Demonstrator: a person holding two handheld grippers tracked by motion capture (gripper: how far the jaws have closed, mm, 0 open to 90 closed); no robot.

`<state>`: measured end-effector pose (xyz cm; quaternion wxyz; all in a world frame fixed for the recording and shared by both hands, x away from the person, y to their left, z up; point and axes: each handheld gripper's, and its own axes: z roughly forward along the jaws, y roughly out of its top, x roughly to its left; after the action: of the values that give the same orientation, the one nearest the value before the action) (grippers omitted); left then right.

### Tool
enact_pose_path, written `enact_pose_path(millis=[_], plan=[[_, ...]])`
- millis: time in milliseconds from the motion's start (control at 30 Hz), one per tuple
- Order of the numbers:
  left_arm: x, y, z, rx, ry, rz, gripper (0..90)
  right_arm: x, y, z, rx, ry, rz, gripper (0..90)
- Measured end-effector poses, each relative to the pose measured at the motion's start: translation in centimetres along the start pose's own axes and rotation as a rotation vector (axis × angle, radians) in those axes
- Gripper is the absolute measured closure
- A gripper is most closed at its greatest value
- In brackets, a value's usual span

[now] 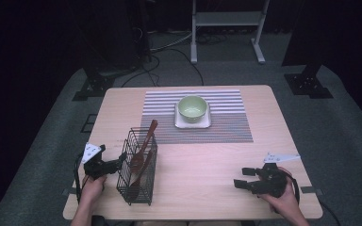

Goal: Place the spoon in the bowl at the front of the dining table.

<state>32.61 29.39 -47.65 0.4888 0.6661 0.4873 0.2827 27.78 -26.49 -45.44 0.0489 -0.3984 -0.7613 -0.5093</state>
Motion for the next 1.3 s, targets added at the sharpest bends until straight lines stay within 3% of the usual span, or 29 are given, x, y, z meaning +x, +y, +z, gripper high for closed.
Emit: enact_pose_path(millis=[300, 867, 1300], plan=[[0.0, 0.0, -0.1, -0.011, -0.009, 0.003, 0.0, 0.8, 0.9, 0.7, 0.008, 0.061, 0.009, 17.4], [0.1, 0.0, -0.1, -0.011, -0.002, -0.002, 0.0, 2.8, 2.1, 2.7, 0.046, 0.081, -0.028, 17.4], [0.1, -0.1, -0.2, -0.011, -0.002, -0.005, 0.0, 5.1, 3.9, 4.4, 0.09, 0.114, -0.061, 17.4]])
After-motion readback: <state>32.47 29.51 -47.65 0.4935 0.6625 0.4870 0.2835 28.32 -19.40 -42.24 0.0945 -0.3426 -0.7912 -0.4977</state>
